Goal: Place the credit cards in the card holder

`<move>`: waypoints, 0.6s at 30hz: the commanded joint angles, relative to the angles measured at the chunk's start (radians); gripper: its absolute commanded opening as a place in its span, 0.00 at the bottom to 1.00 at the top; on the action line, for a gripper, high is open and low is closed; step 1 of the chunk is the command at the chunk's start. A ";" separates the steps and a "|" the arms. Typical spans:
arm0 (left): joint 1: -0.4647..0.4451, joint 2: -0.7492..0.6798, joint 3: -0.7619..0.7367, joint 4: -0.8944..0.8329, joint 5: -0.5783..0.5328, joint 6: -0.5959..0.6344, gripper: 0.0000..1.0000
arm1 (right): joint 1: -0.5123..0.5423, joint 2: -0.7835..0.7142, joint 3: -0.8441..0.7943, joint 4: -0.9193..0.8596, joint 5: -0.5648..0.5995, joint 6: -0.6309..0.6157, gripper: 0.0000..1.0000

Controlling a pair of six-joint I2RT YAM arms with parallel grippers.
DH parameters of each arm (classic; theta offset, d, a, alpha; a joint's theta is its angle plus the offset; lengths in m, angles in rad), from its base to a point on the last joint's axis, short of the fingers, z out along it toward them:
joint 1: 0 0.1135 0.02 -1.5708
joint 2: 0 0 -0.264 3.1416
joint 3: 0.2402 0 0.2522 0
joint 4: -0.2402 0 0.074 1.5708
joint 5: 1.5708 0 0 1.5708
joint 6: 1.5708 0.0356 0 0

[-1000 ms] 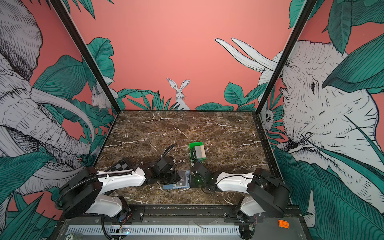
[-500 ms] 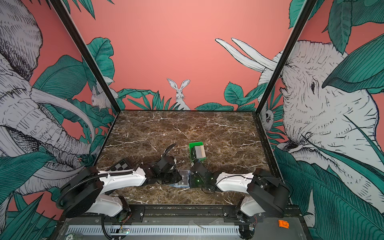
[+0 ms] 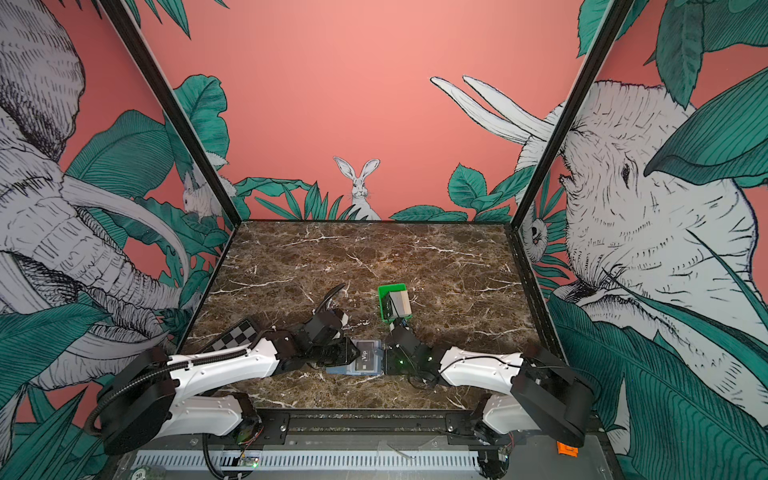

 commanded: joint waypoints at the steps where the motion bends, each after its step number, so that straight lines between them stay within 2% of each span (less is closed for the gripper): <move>1: -0.007 -0.045 -0.030 -0.009 -0.015 0.041 0.29 | 0.004 -0.047 -0.005 -0.033 0.049 -0.003 0.17; 8: -0.007 -0.082 -0.078 0.092 0.008 0.064 0.26 | 0.004 -0.113 -0.001 -0.064 0.085 -0.019 0.17; 18: -0.007 -0.051 -0.075 0.115 -0.030 0.113 0.20 | 0.013 -0.125 -0.030 -0.006 0.080 -0.020 0.18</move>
